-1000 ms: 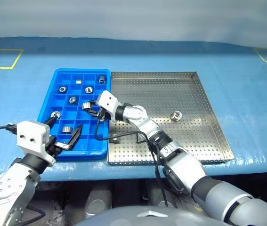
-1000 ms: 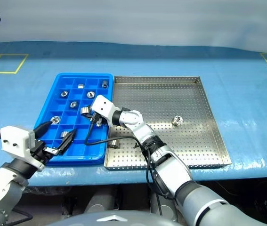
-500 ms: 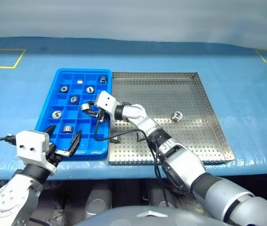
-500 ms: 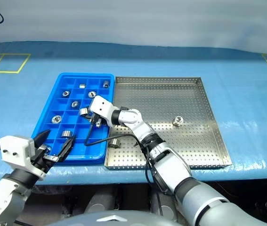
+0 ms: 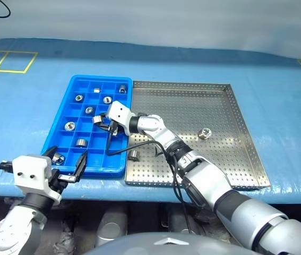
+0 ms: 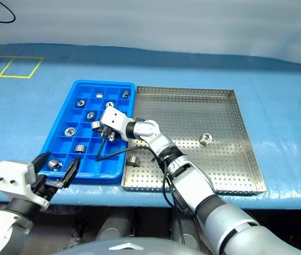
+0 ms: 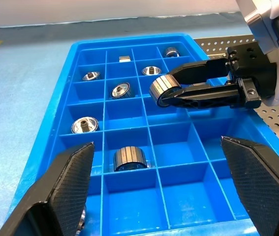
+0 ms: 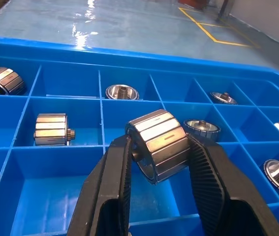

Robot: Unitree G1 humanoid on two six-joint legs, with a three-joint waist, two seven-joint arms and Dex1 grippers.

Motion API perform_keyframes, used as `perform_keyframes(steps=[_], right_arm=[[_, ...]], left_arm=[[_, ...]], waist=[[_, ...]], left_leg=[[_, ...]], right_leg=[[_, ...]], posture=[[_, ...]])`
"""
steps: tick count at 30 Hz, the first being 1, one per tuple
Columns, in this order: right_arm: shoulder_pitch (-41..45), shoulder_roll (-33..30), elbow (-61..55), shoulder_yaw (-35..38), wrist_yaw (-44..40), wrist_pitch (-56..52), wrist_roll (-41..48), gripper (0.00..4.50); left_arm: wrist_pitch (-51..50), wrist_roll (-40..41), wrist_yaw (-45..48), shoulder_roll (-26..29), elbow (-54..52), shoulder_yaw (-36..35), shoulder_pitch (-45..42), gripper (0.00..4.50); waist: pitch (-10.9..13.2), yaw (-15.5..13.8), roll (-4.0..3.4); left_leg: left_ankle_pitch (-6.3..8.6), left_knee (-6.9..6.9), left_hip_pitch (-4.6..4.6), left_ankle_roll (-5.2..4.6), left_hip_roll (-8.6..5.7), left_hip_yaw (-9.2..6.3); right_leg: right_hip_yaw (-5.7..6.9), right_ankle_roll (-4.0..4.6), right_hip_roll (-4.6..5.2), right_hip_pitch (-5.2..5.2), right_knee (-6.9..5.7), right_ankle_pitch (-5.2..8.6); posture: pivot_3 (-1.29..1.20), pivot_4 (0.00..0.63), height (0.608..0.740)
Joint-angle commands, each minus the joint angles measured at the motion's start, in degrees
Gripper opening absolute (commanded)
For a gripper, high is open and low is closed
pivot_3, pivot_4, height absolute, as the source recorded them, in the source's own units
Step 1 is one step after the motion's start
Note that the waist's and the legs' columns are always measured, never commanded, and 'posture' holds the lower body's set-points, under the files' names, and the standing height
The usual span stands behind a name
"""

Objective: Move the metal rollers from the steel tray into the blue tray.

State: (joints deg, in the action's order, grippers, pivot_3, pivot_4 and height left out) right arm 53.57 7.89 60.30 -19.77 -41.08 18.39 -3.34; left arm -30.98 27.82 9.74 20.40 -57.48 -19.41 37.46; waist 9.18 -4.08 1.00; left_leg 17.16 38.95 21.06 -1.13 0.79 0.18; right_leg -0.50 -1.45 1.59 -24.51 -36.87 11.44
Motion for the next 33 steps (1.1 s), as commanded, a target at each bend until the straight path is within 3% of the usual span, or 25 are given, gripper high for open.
perform_keyframes(steps=[1, 2, 8, 10, 14, 19, 24, 33], right_arm=[[1.84, 4.78, -0.44, 0.51, 0.78, 1.00, -0.48, 2.64], [1.73, 4.71, -0.85, 0.73, 0.91, 1.12, -0.35, 2.93], [0.36, 3.46, -6.52, 2.03, 0.49, 1.73, 1.20, 2.93], [-1.21, 1.49, -13.59, 2.16, -0.48, 0.32, 2.07, 2.93], [-8.79, -10.46, -43.07, 1.44, -7.69, -11.77, 3.46, 2.93], [-14.30, -24.97, -64.18, 0.98, -15.14, -22.28, 3.89, 2.93], [-18.36, -32.40, -67.68, 1.07, -16.13, -29.30, 3.66, 2.93], [-25.27, -29.42, -68.93, -3.92, -16.29, -34.31, 6.43, 2.93]], left_arm=[[-0.06, 0.32, -0.06, 0.50, -2.49, 0.22, -1.21, 4.50], [-0.38, 0.36, 0.05, 0.63, -2.40, 0.28, -1.70, 4.50], [-2.05, 0.67, 1.07, 1.77, -0.93, 1.15, -5.72, 4.50], [-2.74, 0.80, 1.47, 2.49, -0.20, 1.37, -7.27, 4.50], [-4.31, 1.69, 3.28, 4.68, 2.13, 1.68, -11.59, 4.50], [-5.87, 2.27, 5.51, 8.15, 5.29, -0.36, -14.44, 4.50], [-6.53, 2.93, 7.34, 10.62, 8.01, -3.03, -16.65, 4.50], [-7.31, 2.99, 9.42, 12.37, 10.30, -4.73, -18.28, 4.50]], waist=[[0.00, 0.02, 0.00], [0.00, 0.06, 0.00], [0.10, 0.46, -0.02], [0.15, 0.70, -0.04], [0.16, 0.81, -0.06], [0.22, 1.70, -0.16], [0.23, 4.04, -0.16], [0.24, 5.28, -0.14]], left_leg=[[0.00, 0.00, 0.00, 0.00, 0.00, 0.00], [0.00, 0.00, 0.00, 0.00, 0.00, 0.00], [0.00, 0.00, 0.06, 0.00, 0.00, 0.00], [-0.01, 0.00, 0.12, 0.01, 0.00, -0.02], [0.00, 0.01, 0.23, 0.00, 0.00, -0.12], [0.07, 0.17, 0.53, -0.12, -0.25, -0.39], [0.06, 0.13, 0.44, -0.10, -0.19, -0.36], [0.06, 0.17, 0.44, -0.10, -0.07, -0.35]], right_leg=[[0.00, -0.01, 0.00, 0.00, 0.00, 0.01], [0.00, -0.02, 0.00, 0.00, 0.00, 0.01], [0.01, 0.10, -0.01, -0.04, 0.00, -0.06], [0.02, 0.10, -0.02, -0.09, 0.00, -0.07], [0.13, 0.06, 0.02, -0.10, 0.07, -0.05], [0.34, -0.09, 0.28, -0.11, 0.20, 0.00], [0.36, 0.07, 0.14, -0.12, 0.09, 0.09], [0.32, 0.06, 0.11, -0.12, 0.05, 0.08]], posture=[[0.30, 0.150, 0.740], [0.30, 0.150, 0.740], [0.25, 0.150, 0.740], [0.21, 0.150, 0.740], [0.14, 0.150, 0.740], [0.05, 0.150, 0.740], [0.02, 0.150, 0.740], [-0.01, 0.150, 0.740]])
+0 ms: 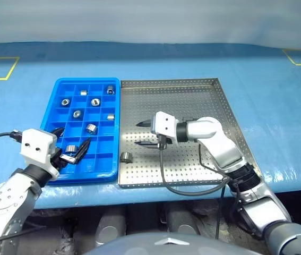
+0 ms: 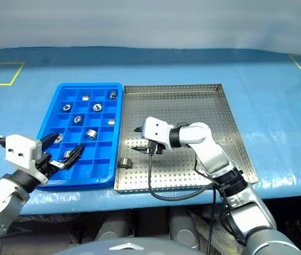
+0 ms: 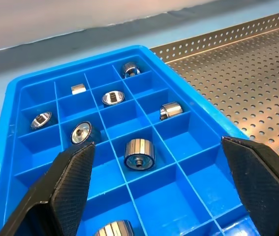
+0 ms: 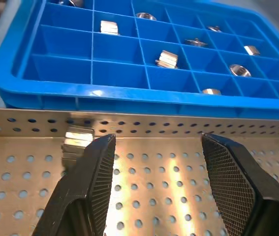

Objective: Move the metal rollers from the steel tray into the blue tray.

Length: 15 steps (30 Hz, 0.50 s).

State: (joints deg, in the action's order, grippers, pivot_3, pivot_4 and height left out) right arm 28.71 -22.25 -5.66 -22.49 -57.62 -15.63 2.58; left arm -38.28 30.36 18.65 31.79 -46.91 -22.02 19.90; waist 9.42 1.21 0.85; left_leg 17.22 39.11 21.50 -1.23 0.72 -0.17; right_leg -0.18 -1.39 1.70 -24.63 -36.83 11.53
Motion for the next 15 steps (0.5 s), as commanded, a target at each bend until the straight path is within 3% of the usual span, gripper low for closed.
perform_keyframes(steps=[1, 15], right_arm=[[-0.80, 0.85, -3.64, -1.72, 0.15, -0.49, 0.61, 2.93], [-4.03, 0.54, -5.08, -4.69, -1.10, -3.11, 2.27, 2.93]], left_arm=[[-0.20, 0.44, 0.65, 1.13, -0.28, -2.35, -0.90, 4.50], [-1.08, -0.07, 0.39, 0.41, -1.29, -1.80, -0.76, 4.50]], waist=[[0.00, -0.03, 0.01], [0.00, -0.39, 0.02]], left_leg=[[0.00, 0.01, 0.00, 0.00, -0.01, 0.00], [-0.01, 0.04, 0.00, 0.02, -0.04, -0.01]], right_leg=[[-0.02, -0.02, 0.01, 0.01, 0.00, -0.01], [-0.02, -0.06, 0.03, 0.02, 0.01, -0.04]], posture=[[-0.01, 0.150, 0.740], [0.00, 0.150, 0.740]])
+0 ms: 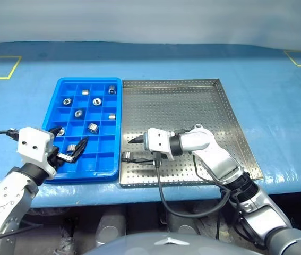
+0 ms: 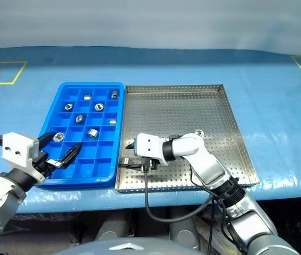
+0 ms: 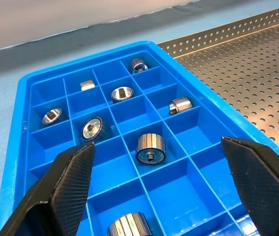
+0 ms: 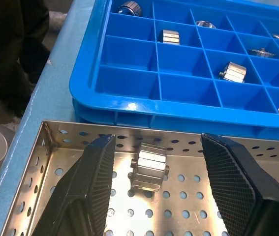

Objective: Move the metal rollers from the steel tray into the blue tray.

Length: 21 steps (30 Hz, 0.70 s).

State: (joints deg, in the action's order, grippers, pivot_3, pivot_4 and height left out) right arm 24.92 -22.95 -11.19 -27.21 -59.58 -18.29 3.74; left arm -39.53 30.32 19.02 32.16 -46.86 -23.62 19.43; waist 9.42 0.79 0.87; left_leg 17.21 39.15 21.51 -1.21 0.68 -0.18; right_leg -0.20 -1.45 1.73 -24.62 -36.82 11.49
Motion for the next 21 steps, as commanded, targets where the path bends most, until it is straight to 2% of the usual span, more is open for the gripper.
perform_keyframes(steps=[1, 9, 20, 21], right_arm=[[-0.24, 1.64, 1.14, 0.05, 1.20, -0.48, 0.98, 2.93], [0.08, 4.77, 6.74, -0.57, 3.54, -0.42, 0.17, 2.93], [-0.05, 5.43, 9.61, -1.21, 3.76, -0.35, -0.30, 2.93], [0.00, 5.56, 10.15, -1.24, 3.89, -0.26, -0.41, 2.75]], left_arm=[[0.15, -0.03, -0.02, 0.02, -1.34, -0.15, -0.34, 4.50], [0.23, -0.01, -0.22, -0.20, -1.57, -0.13, -0.47, 4.50], [0.14, -0.11, -0.27, -0.18, -2.02, -0.61, 0.09, 4.50], [0.13, -0.14, -0.26, -0.12, -1.99, -0.61, 0.00, 4.50]], waist=[[0.00, 0.03, 0.00], [0.00, -0.10, 0.01], [0.00, -0.10, 0.01], [-0.01, -0.11, 0.01]], left_leg=[[0.00, 0.00, 0.00, 0.00, 0.00, 0.00], [0.00, 0.01, 0.00, 0.01, -0.01, 0.00], [-0.01, 0.01, 0.00, 0.01, -0.02, 0.00], [-0.01, 0.01, 0.00, 0.01, -0.02, 0.00]], right_leg=[[0.00, 0.00, 0.00, 0.00, 0.00, 0.00], [-0.01, 0.00, 0.01, 0.01, 0.00, -0.01], [-0.01, -0.03, 0.00, 0.01, -0.01, -0.02], [-0.01, -0.03, 0.00, 0.01, -0.01, -0.02]], posture=[[0.00, 0.150, 0.740], [0.01, 0.150, 0.740], [0.01, 0.150, 0.740], [0.01, 0.150, 0.740]])
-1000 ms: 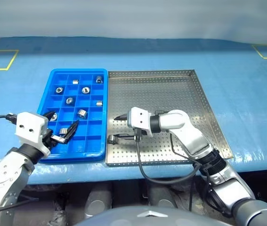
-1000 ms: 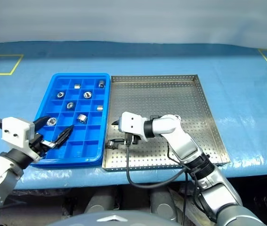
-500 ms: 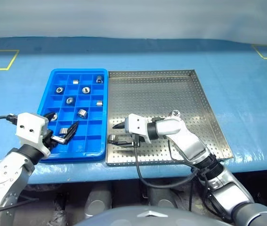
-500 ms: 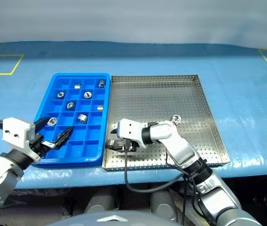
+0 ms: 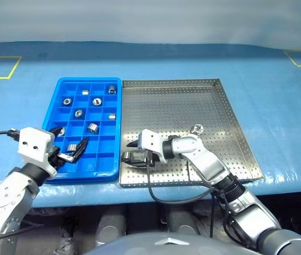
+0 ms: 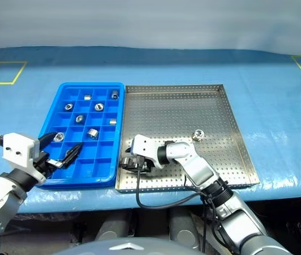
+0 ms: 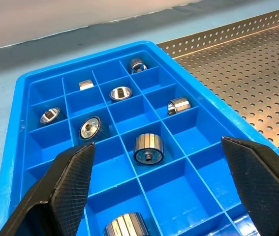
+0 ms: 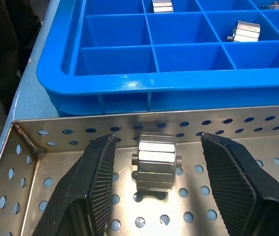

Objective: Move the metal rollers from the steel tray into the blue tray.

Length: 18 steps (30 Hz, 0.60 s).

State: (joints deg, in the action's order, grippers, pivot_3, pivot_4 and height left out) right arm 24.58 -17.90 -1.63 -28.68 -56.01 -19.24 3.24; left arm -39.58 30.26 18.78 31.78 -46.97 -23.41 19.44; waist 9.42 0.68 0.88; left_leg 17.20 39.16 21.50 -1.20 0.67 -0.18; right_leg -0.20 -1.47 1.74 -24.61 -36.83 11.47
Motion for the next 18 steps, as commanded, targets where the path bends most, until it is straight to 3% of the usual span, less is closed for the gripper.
perform_keyframes(steps=[1, 3, 7, 12, 18], right_arm=[[0.39, 0.66, 1.09, 0.26, 0.55, 0.71, -0.06, 2.55], [0.53, 0.94, 1.98, 0.36, 0.81, 0.79, -0.22, 2.10], [0.57, 0.98, 2.37, 0.41, 1.15, 1.16, -0.53, 0.79], [1.70, -0.02, 1.40, 1.52, 2.32, 2.21, -1.62, 0.74], [9.73, -1.95, 2.10, 3.92, 8.91, 6.12, -8.12, 0.74]], left_arm=[[0.15, -0.09, -0.03, 0.32, -1.84, -0.80, -0.14, 4.50], [0.11, -0.10, -0.06, 0.41, -1.79, -0.76, -0.40, 4.50], [0.11, -0.18, -0.04, 0.44, -1.88, -0.70, -0.47, 4.50], [0.19, 0.08, 0.15, 0.33, -1.77, -0.61, -0.64, 4.50], [0.11, 0.18, 0.48, 0.47, -1.48, -1.07, -0.21, 4.50]], waist=[[0.00, -0.01, 0.00], [-0.01, -0.01, 0.01], [-0.01, -0.01, 0.01], [-0.01, 0.00, 0.01], [0.00, 0.15, 0.01]], left_leg=[[0.00, 0.00, 0.00, 0.00, 0.00, 0.00], [0.00, 0.00, 0.00, 0.00, -0.01, 0.00], [0.00, 0.00, -0.01, 0.00, -0.01, 0.00], [0.00, 0.01, -0.01, 0.00, -0.01, 0.00], [-0.01, 0.04, -0.01, 0.02, -0.05, 0.05]], right_leg=[[0.00, 0.00, 0.00, 0.00, 0.00, 0.00], [0.00, 0.00, 0.00, 0.00, 0.00, 0.00], [-0.01, -0.01, 0.00, 0.01, 0.00, -0.01], [-0.01, -0.04, 0.00, 0.01, -0.01, -0.02], [-0.08, -0.05, 0.00, -0.02, -0.02, -0.06]], posture=[[0.01, 0.150, 0.740], [0.01, 0.150, 0.740], [0.01, 0.150, 0.740], [0.01, 0.150, 0.740], [0.00, 0.150, 0.740]])
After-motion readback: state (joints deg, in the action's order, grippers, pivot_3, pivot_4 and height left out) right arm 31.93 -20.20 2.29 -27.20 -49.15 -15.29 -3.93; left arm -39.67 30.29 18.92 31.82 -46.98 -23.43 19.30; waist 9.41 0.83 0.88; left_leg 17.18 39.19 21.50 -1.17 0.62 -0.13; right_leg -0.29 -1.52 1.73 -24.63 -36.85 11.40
